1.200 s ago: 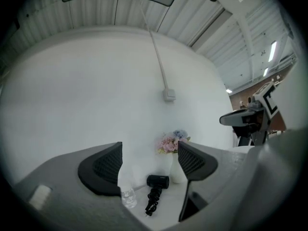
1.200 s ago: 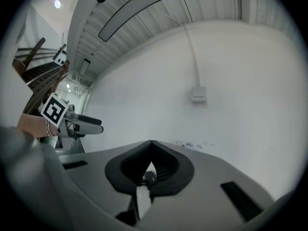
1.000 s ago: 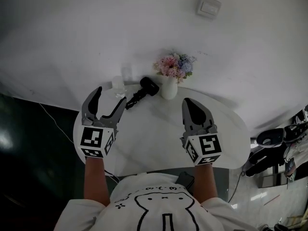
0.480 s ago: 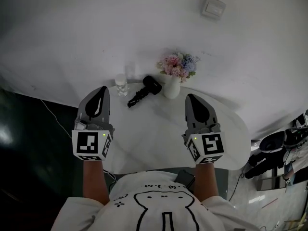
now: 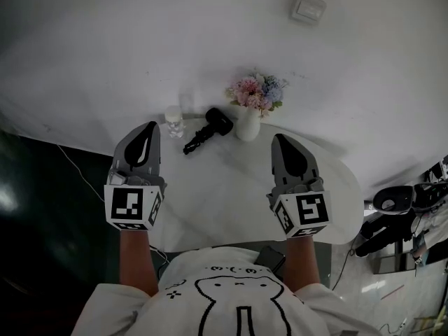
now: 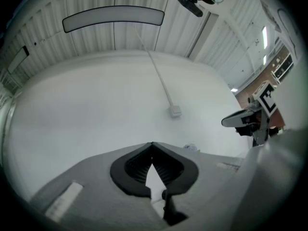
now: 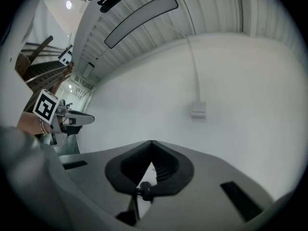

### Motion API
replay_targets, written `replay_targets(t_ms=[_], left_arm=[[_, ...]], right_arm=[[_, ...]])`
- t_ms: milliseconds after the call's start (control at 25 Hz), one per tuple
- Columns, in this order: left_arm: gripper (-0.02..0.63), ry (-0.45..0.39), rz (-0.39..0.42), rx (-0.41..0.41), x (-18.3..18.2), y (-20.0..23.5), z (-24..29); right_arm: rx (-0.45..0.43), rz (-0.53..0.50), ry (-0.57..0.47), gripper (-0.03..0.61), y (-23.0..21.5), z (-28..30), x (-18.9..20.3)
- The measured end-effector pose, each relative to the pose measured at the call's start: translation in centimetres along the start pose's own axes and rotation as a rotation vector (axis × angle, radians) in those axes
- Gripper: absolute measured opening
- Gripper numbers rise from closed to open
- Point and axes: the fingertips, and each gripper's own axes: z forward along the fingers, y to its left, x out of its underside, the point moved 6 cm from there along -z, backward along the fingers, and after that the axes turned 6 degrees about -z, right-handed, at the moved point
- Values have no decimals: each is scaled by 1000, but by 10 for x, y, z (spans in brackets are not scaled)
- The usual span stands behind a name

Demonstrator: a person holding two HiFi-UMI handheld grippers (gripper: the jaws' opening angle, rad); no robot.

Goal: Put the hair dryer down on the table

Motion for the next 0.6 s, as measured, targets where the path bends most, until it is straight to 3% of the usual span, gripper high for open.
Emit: replay_targets(t_ms=[600], left_arm=[[15,-22,19,21,-5,-2,10]], right_arm=[[5,4,0,-2,-4,5,0]])
